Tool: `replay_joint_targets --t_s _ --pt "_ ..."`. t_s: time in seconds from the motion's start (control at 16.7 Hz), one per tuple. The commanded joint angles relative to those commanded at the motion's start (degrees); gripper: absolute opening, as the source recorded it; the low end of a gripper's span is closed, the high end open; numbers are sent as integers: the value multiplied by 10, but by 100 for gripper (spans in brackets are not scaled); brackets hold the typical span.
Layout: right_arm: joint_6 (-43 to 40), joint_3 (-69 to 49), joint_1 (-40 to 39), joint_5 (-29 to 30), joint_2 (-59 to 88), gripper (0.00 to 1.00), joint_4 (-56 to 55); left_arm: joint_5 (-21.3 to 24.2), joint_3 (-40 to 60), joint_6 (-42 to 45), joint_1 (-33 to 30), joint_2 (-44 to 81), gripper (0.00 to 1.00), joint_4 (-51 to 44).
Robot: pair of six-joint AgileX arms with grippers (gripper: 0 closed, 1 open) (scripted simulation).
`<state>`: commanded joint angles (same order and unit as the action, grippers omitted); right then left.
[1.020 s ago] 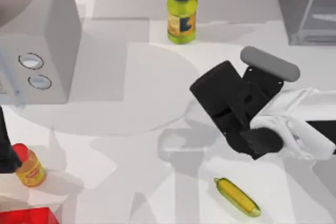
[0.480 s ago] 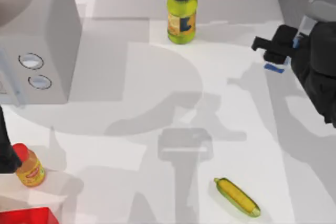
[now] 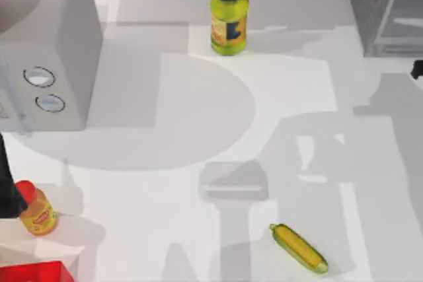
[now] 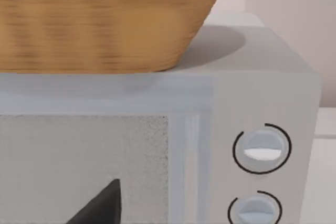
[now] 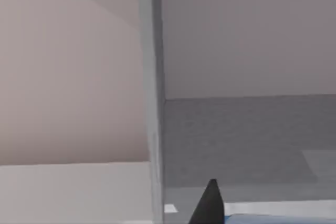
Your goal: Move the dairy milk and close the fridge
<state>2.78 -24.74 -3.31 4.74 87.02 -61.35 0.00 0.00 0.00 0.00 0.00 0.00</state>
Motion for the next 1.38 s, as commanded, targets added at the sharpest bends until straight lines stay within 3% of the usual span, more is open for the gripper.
replay_joint_targets --t_s 0.66,1.38 --pt "-18 -17 35 -36 33 0 -4 0 0 0 0 0 100 0" --pt "-38 -462 147 -152 379 0 160 0 0 0 0 0 100 0"
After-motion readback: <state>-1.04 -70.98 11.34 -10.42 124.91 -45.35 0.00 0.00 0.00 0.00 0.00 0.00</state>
